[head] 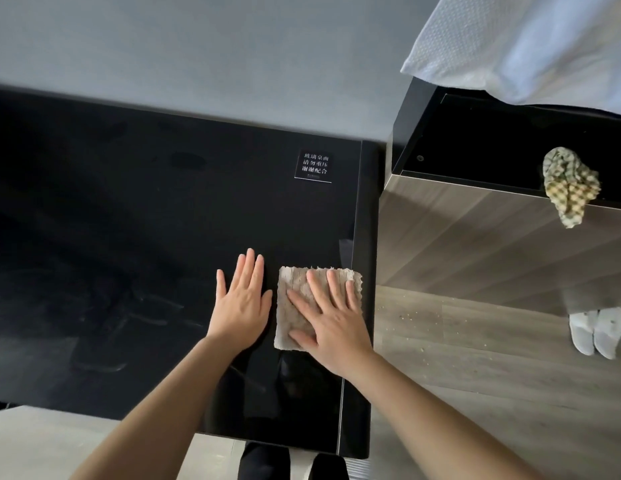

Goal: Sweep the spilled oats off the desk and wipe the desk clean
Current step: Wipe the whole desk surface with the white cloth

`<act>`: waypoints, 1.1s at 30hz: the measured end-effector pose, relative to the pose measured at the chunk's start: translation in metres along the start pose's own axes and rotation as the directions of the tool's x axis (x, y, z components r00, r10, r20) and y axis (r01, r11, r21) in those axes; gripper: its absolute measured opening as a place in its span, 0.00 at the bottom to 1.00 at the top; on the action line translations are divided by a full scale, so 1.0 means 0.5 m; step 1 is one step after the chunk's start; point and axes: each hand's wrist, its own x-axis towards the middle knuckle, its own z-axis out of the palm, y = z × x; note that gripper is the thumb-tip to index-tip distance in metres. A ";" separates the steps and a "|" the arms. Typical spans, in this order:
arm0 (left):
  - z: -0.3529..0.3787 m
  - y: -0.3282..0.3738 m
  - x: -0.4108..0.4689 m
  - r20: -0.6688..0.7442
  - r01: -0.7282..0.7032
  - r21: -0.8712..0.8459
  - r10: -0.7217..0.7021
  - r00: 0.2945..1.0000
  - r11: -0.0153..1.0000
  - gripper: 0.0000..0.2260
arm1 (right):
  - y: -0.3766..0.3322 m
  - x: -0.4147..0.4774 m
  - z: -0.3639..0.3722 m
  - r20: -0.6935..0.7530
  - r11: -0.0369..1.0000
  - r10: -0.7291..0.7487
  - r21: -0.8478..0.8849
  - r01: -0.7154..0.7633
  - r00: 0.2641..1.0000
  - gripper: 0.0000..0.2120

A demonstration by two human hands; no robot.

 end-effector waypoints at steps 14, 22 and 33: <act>-0.111 -0.147 0.351 -0.022 -0.089 0.139 0.093 0.995 0.986 0.30 | 0.142 0.320 -0.046 -0.172 0.898 0.420 -0.065 -0.436 0.891 0.25; -0.155 -0.242 0.495 -0.086 -0.071 0.166 0.086 0.993 0.984 0.31 | 0.230 0.486 -0.087 -0.168 0.820 0.558 -0.040 -0.571 0.812 0.28; -0.145 -0.250 0.499 -0.146 -0.085 0.119 0.102 0.984 0.989 0.29 | 0.061 0.701 -0.095 -0.146 0.955 0.294 0.007 -0.297 0.944 0.29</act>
